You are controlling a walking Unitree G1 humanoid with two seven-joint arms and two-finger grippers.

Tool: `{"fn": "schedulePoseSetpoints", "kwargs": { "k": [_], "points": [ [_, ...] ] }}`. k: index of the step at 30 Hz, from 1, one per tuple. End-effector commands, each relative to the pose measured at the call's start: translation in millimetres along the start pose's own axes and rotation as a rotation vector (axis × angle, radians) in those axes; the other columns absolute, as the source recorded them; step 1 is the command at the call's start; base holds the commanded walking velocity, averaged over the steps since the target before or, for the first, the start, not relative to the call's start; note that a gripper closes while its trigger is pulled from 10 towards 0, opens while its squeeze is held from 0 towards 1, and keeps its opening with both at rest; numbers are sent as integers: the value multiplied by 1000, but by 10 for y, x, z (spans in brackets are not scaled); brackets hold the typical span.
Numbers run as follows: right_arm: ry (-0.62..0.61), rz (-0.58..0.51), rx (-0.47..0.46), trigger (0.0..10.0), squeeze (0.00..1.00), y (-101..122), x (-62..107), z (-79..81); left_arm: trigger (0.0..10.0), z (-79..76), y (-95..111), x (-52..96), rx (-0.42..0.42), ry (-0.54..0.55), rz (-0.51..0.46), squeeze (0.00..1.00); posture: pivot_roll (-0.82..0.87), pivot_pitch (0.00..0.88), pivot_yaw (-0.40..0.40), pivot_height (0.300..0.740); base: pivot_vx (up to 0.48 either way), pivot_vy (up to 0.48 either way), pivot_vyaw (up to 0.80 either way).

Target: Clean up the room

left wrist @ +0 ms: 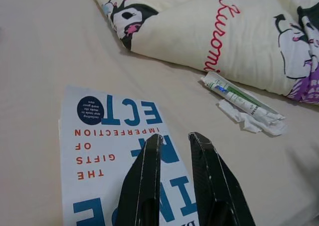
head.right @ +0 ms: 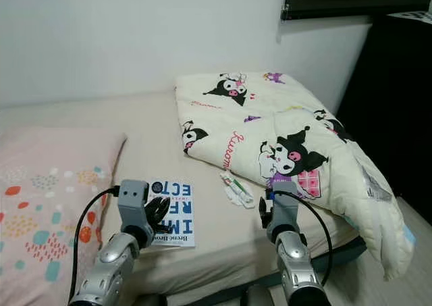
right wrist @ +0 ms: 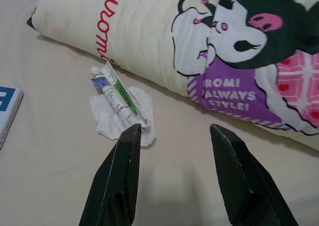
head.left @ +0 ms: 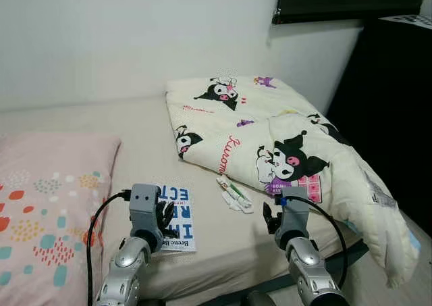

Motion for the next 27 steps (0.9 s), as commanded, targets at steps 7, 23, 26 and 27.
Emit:
{"fn": "schedulePoseSetpoints", "kwargs": {
  "k": [7, 23, 26, 27],
  "points": [
    [16, -11, -3, 10000, 0, 33, -5, 33, 10000, 96, -12, 38, -44, 29, 11, 0, 16, 17, -48, 645, 0, 0, 0],
    [30, -23, -3, 10000, 0, 72, -15, 51, 10000, 119, -30, 41, -60, 36, 12, 0, 11, 24, -47, 705, 0, 0, 0],
    [29, -26, -5, 10000, 0, 82, -16, 48, 10000, 143, -42, 30, -31, 53, 21, 0, 10, 24, -47, 715, 0, 0, 0],
    [29, -26, -5, 10000, 0, 82, -16, 48, 10000, 143, -42, 30, -31, 53, 21, 0, 10, 24, -47, 715, 0, 0, 0]
  ]
}}
Point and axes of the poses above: a point about 5 cm out from each wrist's last joint towards the gripper, its own x axis pointing back from the gripper into the wrist, its own y axis along the axis of the wrist's last joint, z = x × y, the point moved 6 cm from there along -x, pointing out of the wrist towards the gripper, and after that the axes turned 15 degrees about x, right-handed, at the moved point
